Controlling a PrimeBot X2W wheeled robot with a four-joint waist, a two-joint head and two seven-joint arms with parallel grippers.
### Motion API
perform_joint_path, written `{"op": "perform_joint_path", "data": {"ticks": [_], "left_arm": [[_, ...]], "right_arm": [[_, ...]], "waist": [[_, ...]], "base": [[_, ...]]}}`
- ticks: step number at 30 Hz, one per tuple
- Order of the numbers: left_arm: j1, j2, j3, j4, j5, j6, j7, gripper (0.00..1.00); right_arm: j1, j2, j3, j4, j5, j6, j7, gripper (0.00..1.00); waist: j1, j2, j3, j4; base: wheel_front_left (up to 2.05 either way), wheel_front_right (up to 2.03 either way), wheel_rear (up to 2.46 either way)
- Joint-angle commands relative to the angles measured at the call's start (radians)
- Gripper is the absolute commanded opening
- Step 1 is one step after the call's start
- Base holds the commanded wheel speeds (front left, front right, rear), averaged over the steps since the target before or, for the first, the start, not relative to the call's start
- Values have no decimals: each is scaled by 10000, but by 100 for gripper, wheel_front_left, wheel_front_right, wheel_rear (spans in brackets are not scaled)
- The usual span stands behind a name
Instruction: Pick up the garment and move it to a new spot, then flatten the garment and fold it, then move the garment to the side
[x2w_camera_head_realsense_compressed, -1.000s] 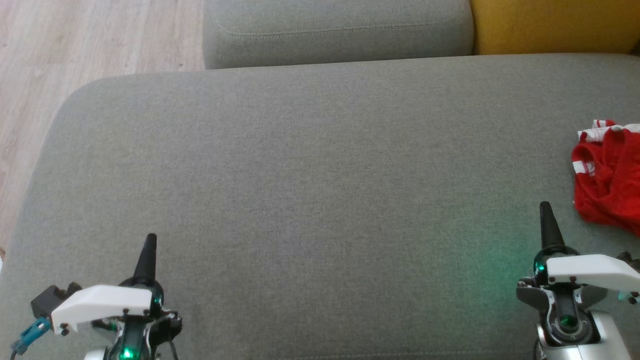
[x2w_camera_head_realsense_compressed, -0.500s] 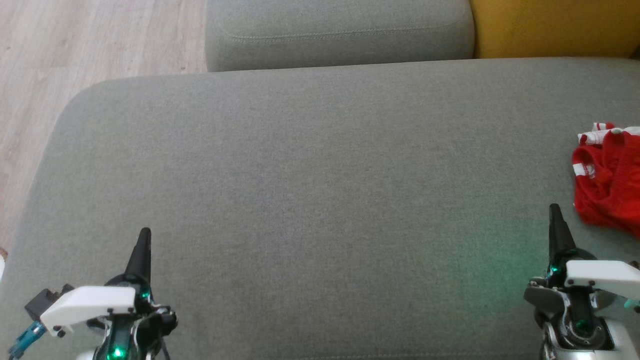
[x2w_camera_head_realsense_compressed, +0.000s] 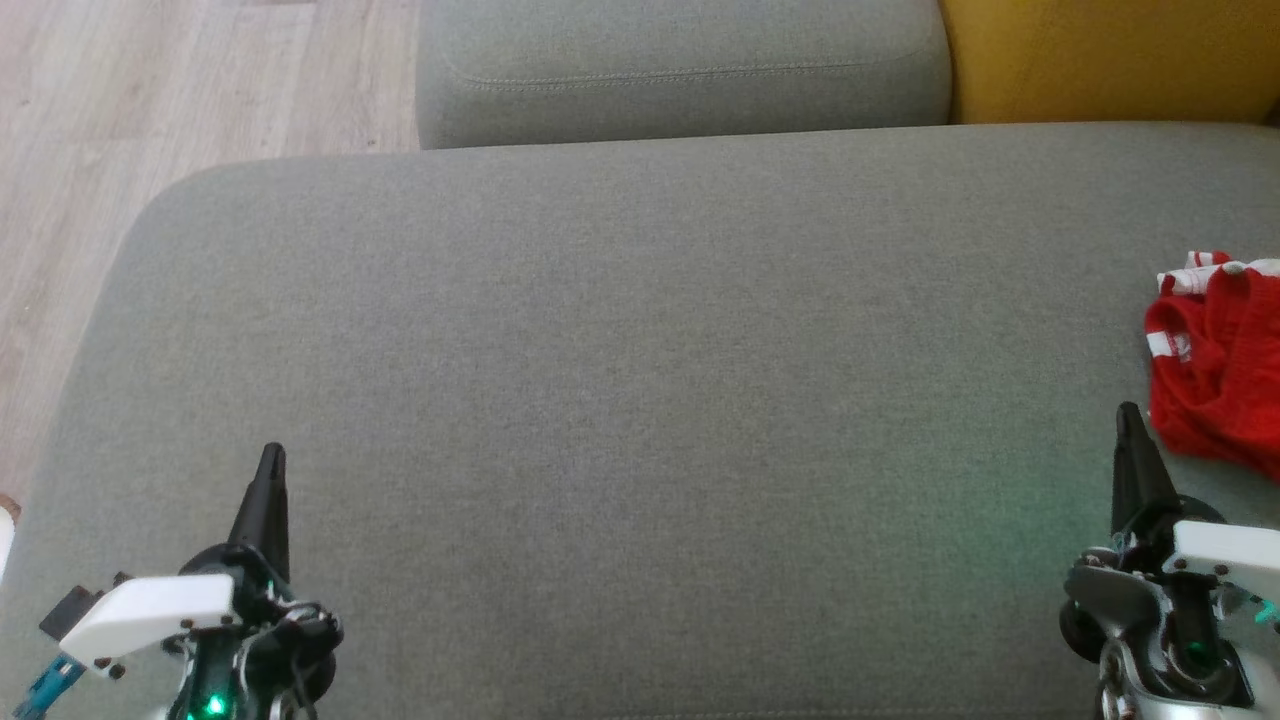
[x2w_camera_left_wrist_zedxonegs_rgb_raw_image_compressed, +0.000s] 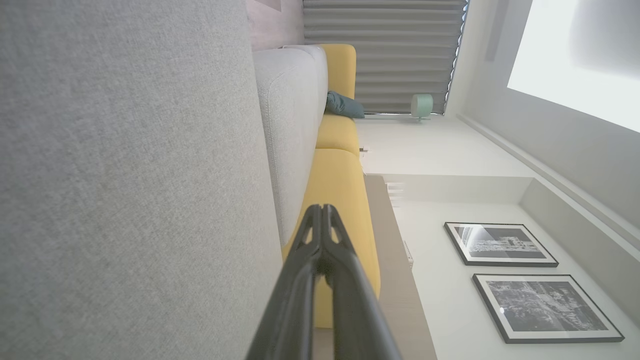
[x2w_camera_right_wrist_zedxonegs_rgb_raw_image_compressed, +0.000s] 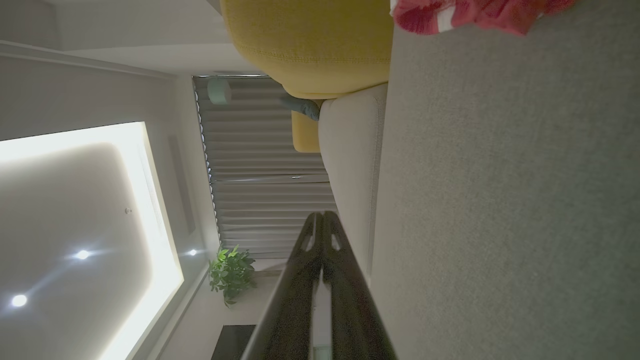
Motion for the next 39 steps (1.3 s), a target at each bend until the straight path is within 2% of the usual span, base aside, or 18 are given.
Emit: {"op": "perform_joint_path", "data": {"ticks": [1,39], "left_arm": [[-604,179,366,-412,-268,-102,113,0],[-604,179,365,-414,-268,-102,113,0]], "right_arm": [[-187,-45,160,-479,319,67,139,0],[-187,-45,161,-479,320,67,138,0]], "waist": [[0,0,-8,5],[0,0,-8,5]], "base": [[0,0,0],[0,0,0]]}}
